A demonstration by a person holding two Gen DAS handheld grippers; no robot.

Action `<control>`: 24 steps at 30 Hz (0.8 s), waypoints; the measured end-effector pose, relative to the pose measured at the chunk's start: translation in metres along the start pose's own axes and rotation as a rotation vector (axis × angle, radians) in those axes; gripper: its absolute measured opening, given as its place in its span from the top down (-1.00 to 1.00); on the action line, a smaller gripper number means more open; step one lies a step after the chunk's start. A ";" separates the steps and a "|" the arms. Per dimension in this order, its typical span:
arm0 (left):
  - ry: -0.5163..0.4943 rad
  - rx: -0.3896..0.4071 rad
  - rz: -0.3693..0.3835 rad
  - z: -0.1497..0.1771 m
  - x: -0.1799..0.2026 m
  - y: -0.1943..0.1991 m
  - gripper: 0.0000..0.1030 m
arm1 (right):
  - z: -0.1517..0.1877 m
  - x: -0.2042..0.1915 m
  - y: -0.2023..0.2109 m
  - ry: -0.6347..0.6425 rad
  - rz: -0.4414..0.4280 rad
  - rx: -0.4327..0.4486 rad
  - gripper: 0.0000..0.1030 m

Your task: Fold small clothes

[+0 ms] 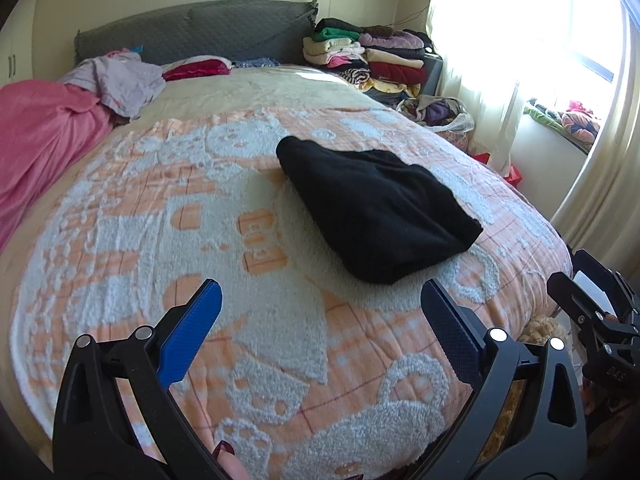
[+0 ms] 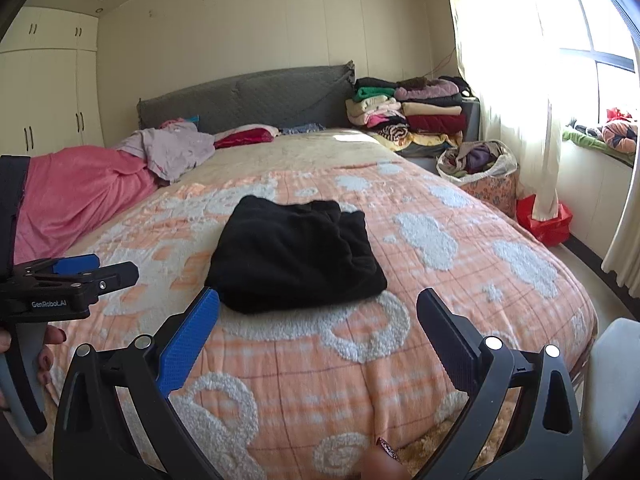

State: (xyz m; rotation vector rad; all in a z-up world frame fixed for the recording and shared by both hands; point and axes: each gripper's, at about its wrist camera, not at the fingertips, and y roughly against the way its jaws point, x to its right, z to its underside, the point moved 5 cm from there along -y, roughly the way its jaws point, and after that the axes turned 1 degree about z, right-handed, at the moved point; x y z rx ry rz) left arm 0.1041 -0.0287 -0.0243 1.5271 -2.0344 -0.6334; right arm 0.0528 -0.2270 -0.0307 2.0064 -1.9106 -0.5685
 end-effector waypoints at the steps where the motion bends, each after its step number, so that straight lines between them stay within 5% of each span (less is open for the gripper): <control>1: 0.004 -0.006 -0.002 0.004 -0.001 -0.001 -0.81 | 0.004 0.001 -0.002 -0.001 0.002 -0.011 -0.91; 10: 0.045 -0.074 -0.016 0.032 -0.005 -0.016 -0.81 | 0.035 0.002 -0.019 -0.022 0.017 -0.113 -0.91; 24: 0.067 -0.093 -0.045 0.038 -0.010 -0.017 -0.81 | 0.042 0.004 -0.019 -0.032 0.013 -0.123 -0.91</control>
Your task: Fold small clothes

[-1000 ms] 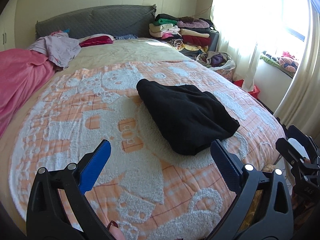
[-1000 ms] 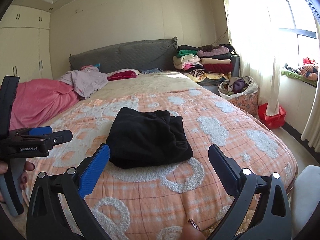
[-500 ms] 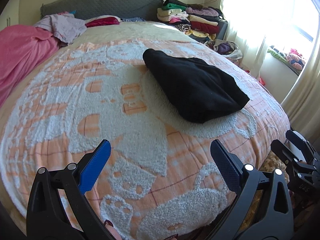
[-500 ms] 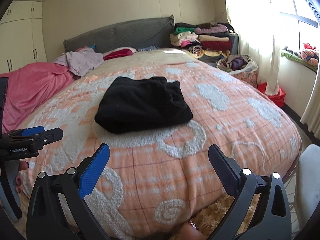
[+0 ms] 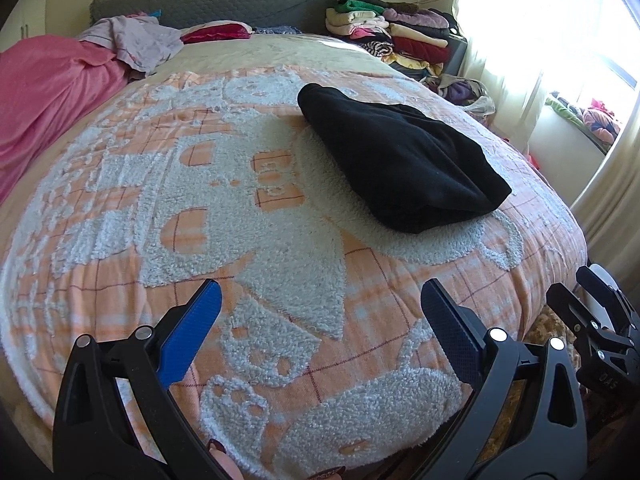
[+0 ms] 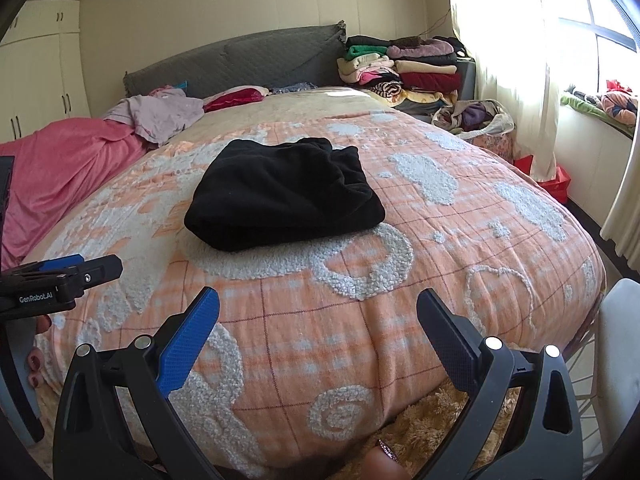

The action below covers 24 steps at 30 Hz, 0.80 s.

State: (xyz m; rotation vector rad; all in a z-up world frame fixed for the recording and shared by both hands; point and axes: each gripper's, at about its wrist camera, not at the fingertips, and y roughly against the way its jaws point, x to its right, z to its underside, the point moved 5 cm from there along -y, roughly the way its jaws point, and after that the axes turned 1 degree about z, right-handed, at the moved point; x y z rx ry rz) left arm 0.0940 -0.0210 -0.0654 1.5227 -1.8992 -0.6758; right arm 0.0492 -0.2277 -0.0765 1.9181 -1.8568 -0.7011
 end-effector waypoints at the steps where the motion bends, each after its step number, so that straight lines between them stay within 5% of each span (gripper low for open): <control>1: 0.000 -0.001 -0.001 0.000 0.000 0.000 -0.81 | 0.000 0.000 0.000 0.000 -0.001 0.000 -0.91; 24: -0.018 -0.007 -0.037 0.003 0.004 0.002 -0.81 | -0.002 0.006 0.009 -0.026 -0.005 0.014 -0.91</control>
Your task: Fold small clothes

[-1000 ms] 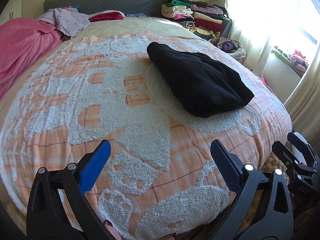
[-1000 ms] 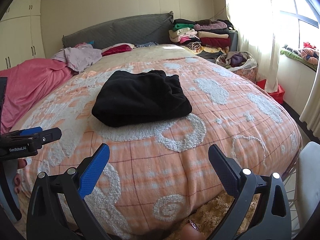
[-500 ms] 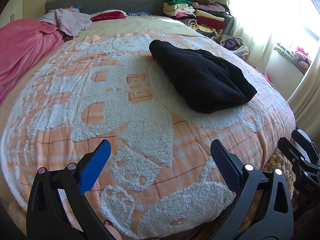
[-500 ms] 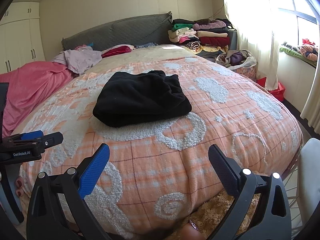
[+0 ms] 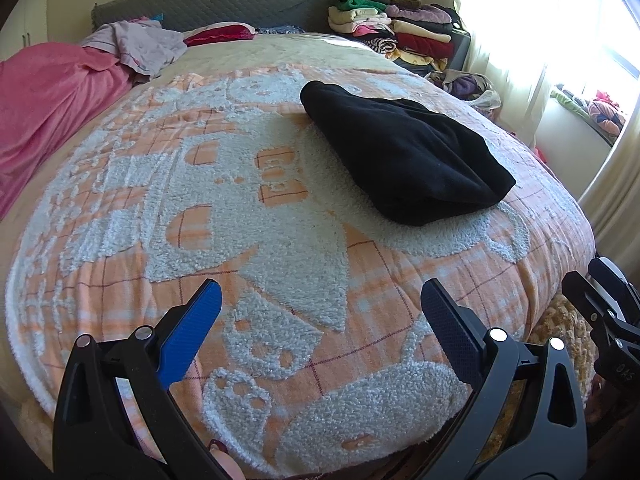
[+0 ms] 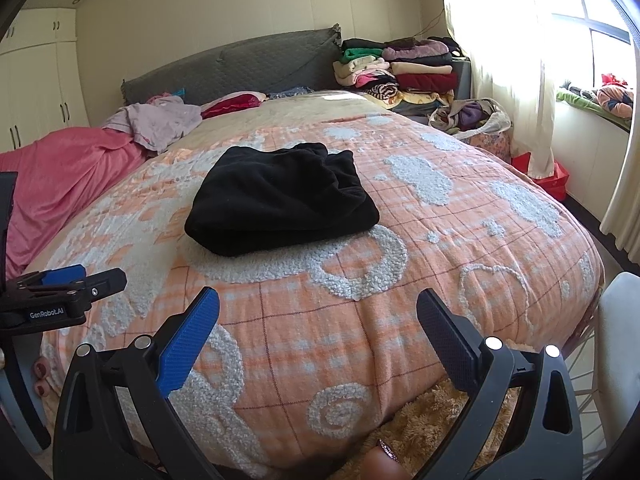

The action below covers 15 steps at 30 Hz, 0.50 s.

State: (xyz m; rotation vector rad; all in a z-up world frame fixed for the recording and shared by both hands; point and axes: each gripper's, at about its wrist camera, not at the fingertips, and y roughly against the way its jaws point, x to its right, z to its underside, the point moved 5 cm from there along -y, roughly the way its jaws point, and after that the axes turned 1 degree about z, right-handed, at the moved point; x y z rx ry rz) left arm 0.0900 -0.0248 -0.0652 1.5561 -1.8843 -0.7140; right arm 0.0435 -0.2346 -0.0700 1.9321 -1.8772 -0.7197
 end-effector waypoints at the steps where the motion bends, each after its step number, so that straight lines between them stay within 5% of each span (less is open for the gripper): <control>1: -0.001 0.000 -0.001 0.000 0.000 0.000 -0.82 | 0.000 0.001 0.000 -0.002 0.000 0.000 -0.91; 15: -0.002 -0.006 -0.010 0.001 0.000 0.000 -0.82 | 0.000 0.000 0.002 0.001 0.002 0.003 -0.91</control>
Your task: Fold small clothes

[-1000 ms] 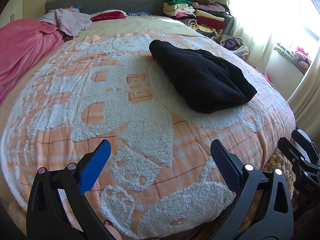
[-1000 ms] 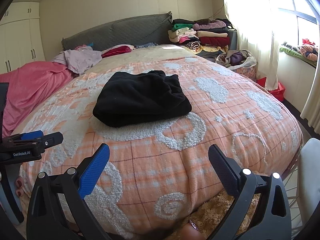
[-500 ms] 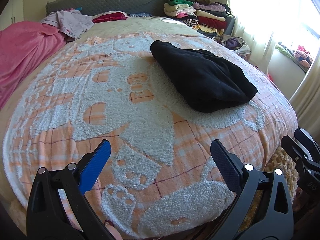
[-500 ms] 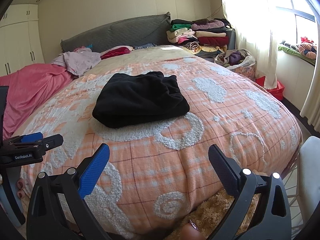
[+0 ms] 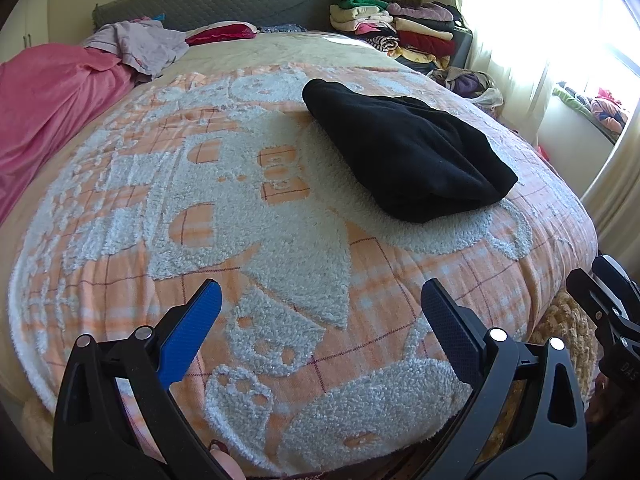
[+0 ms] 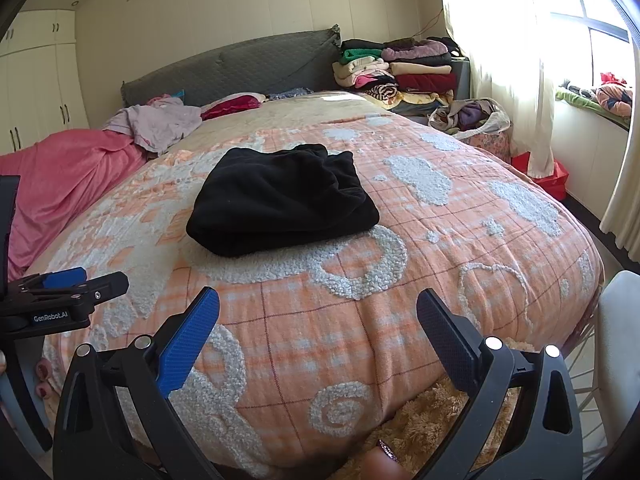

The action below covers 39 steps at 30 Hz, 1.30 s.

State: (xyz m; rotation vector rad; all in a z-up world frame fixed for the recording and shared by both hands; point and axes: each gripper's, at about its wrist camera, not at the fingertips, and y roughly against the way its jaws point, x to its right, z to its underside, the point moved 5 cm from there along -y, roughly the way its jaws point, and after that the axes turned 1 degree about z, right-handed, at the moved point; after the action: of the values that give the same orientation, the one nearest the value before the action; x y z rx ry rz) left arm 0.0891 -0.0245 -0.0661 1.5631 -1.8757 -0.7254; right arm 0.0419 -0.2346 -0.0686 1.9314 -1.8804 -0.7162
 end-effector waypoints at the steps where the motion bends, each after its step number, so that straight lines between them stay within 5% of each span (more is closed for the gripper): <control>1: 0.000 0.001 -0.001 0.000 0.000 0.000 -0.82 | 0.000 0.000 0.000 0.000 0.000 0.000 -0.91; 30: -0.009 -0.003 -0.029 0.003 0.000 0.007 -0.82 | -0.003 0.000 0.005 -0.008 0.000 0.005 -0.91; 39: 0.032 -0.055 -0.064 0.006 -0.020 0.000 -0.81 | -0.006 0.039 0.016 -0.083 0.115 0.026 -0.91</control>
State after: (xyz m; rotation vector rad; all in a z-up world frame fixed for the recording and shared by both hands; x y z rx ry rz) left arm 0.0874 -0.0043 -0.0724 1.5973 -1.7746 -0.7696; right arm 0.0322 -0.2753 -0.0594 1.8171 -2.0412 -0.7506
